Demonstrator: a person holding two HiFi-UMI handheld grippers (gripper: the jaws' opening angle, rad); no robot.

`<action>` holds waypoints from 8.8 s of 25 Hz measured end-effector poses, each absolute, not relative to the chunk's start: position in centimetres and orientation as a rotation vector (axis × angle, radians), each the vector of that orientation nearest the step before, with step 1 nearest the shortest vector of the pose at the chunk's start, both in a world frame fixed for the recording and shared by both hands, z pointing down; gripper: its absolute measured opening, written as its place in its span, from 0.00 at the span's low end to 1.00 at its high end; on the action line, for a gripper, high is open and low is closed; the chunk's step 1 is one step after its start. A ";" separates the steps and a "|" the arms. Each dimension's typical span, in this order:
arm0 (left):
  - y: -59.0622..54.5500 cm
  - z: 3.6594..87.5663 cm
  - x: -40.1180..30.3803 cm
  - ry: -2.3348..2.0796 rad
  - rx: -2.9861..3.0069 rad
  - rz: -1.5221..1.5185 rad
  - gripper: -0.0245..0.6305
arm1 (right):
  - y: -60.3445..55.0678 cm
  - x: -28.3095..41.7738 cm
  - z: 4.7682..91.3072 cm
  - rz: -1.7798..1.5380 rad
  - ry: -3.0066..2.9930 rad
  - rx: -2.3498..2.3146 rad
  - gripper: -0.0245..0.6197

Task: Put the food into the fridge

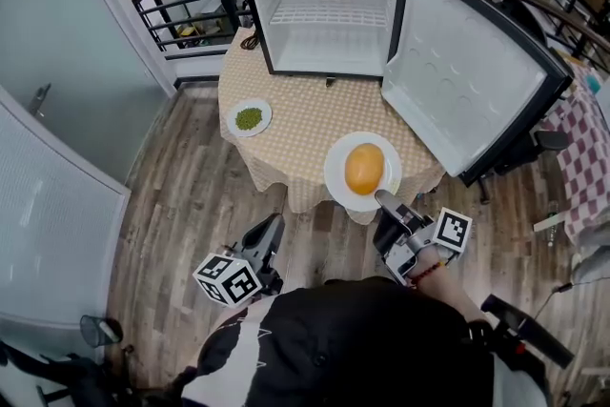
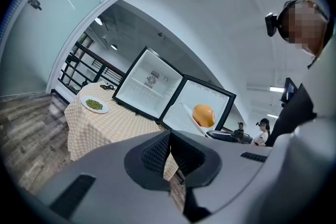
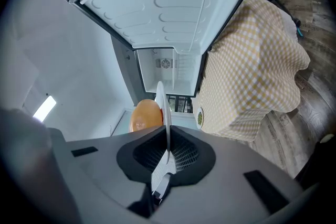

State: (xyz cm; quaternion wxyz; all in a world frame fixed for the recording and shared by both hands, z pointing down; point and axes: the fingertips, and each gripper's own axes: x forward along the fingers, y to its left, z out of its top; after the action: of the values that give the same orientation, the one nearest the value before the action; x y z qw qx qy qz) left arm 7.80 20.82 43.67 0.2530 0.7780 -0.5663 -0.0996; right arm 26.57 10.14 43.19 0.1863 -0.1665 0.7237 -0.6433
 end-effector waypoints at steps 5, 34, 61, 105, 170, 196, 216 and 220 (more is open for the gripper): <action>20.3 43.3 7.3 -1.547 2.115 -0.264 0.05 | 9.5 25.6 43.6 -1.834 2.045 -0.481 0.08; 5.2 43.8 -9.9 -1.252 2.267 -0.182 0.05 | -1.6 8.8 44.8 -1.813 1.864 -0.735 0.08; 0.5 43.7 -16.3 -0.934 2.432 -0.127 0.05 | -2.5 3.5 44.3 -1.606 1.712 -0.965 0.08; -15.6 45.4 -9.8 -1.090 2.389 -0.004 0.05 | -27.3 10.7 50.9 -1.678 1.582 -1.161 0.08; -13.8 46.3 -12.9 -1.206 2.325 -0.030 0.05 | -40.0 11.3 54.3 -1.561 1.400 -1.639 0.08; -13.1 46.5 -13.7 -1.223 2.299 -0.063 0.05 | -40.9 12.1 53.5 -1.251 1.996 -2.057 0.22; -12.6 46.6 -14.3 -1.239 2.280 -0.085 0.06 | -40.8 12.8 53.4 -1.042 2.160 -2.237 0.33; -12.6 46.6 -14.4 -1.242 2.277 -0.085 0.05 | -40.8 12.8 53.4 -1.039 2.157 -2.242 0.33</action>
State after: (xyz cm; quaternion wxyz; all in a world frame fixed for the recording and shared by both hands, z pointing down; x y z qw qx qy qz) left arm -14.35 -12.64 46.60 0.2698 0.8450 -0.4606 -0.0316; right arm 12.79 -40.76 53.41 -0.0693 -0.6819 0.6560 -0.3160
